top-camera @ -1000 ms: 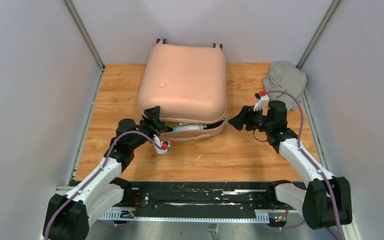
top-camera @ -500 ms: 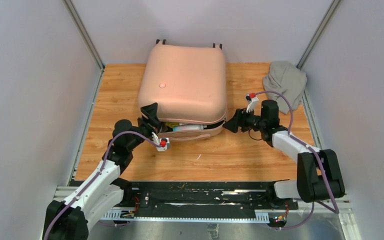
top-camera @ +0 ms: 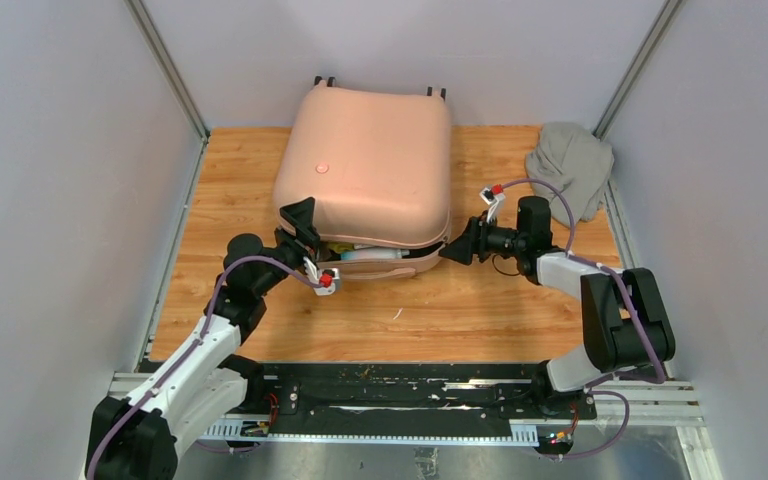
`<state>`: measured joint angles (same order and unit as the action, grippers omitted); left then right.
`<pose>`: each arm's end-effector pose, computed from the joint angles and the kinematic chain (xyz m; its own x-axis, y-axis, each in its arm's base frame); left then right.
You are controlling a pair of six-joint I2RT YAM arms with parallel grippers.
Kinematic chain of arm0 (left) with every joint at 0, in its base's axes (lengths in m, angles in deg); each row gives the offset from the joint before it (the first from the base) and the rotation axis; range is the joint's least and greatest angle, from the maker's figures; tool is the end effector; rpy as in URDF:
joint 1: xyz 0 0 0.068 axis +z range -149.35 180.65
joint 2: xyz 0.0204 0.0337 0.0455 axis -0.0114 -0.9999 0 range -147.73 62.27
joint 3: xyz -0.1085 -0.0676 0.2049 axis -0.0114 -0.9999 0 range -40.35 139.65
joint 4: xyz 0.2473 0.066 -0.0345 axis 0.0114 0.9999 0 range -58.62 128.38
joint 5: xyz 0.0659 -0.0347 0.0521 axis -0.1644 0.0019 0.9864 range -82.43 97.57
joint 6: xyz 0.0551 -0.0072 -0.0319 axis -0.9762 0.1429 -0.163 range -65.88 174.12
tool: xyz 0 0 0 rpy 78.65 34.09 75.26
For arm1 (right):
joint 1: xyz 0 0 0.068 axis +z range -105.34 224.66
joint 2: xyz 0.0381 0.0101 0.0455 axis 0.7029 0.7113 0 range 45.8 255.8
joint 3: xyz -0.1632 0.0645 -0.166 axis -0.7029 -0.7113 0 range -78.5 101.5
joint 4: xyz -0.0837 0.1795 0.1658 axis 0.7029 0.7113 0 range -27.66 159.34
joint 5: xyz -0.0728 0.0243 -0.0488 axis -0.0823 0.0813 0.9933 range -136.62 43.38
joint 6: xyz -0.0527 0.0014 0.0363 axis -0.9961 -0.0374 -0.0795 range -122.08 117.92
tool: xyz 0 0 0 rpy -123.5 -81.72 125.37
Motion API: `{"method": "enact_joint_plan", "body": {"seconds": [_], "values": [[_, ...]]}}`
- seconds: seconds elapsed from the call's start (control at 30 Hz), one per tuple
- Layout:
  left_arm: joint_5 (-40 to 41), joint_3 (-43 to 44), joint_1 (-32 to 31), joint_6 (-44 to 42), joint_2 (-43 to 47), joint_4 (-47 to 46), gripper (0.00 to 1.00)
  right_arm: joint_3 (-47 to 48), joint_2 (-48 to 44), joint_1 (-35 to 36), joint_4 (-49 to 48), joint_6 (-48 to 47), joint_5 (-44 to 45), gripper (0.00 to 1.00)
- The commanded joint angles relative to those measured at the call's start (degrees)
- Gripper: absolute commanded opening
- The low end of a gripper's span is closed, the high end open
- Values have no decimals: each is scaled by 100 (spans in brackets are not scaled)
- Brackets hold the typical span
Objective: Pack the luggage
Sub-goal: Zip the luggage at the corner of the board.
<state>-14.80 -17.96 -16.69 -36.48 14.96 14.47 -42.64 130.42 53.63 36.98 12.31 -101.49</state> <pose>0.2102 -0.0855 0.2196 0.6367 0.7699 -0.0425 0.1262 -0.0496 0.9908 0.2869 0.0864 0.1611 -0.5865 0.0522 -0.8083 -0.7076 0.4525 0.5427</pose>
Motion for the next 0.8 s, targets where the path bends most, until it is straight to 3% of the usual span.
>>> {"method": "enact_joint_plan", "body": {"seconds": [0.0, 0.47, 0.63, 0.77], "values": [[139, 229, 38, -1, -110, -392, 100, 127, 168, -10, -579, 202, -341, 63], [48, 246, 29, -185, -304, -392, 100, -316, -176, 82, -1078, 624, -214, 11], [-11, -22, 29, -501, -227, -389, 100, -514, -540, 232, -879, 511, 95, 1], [-156, -244, 28, -683, -74, -392, 100, -677, -834, 397, -677, 409, 438, 0]]}}
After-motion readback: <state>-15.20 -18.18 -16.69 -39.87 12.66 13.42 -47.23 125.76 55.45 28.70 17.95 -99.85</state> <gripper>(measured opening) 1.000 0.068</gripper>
